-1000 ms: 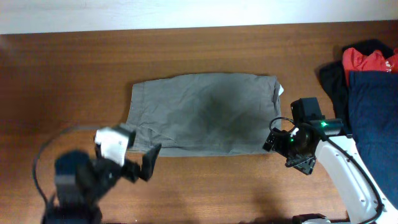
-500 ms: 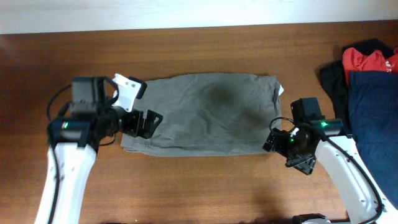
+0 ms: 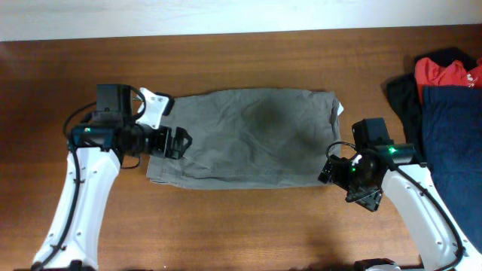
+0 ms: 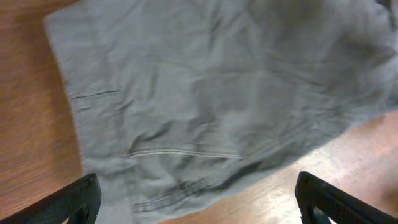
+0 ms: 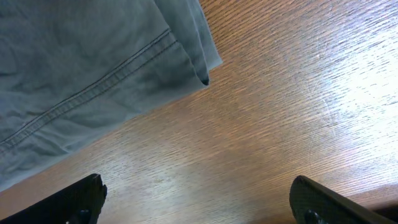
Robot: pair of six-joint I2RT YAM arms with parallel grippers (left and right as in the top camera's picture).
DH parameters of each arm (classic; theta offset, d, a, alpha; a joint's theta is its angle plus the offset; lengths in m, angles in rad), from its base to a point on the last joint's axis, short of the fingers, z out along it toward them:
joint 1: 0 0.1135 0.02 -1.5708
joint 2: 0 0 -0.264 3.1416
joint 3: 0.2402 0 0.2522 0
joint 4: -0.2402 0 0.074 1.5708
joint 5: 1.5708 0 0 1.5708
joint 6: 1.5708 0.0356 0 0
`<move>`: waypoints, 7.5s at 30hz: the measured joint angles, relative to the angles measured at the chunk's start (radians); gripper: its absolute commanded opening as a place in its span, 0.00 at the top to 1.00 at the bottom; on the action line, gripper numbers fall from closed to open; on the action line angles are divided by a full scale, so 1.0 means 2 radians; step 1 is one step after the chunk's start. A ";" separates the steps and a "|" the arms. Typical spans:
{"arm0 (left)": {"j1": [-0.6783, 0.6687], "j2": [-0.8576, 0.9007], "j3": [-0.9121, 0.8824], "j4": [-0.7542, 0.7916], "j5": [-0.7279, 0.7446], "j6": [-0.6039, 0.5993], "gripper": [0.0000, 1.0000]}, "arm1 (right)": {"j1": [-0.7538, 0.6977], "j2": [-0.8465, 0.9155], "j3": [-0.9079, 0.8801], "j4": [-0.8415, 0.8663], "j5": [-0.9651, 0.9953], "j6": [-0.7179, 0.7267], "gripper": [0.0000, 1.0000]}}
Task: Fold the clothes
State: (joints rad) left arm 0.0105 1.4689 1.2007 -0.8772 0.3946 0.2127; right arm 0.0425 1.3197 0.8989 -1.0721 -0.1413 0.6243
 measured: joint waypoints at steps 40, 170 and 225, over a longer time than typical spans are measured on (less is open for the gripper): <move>0.055 0.203 0.001 0.089 -0.032 0.004 0.01 | 0.000 0.000 0.000 0.024 0.000 0.001 0.01; -0.160 0.145 0.277 -0.119 -0.194 -0.252 0.99 | 0.000 0.000 0.000 0.043 0.000 0.000 0.01; -0.074 0.138 0.279 -0.186 -0.368 -0.290 1.00 | 0.000 0.000 0.000 0.043 0.000 0.000 0.01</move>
State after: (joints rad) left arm -0.1379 1.7451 1.7588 -1.2495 -0.3405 -0.3683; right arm 0.0425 1.3197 0.8982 -0.9867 -0.1413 0.6247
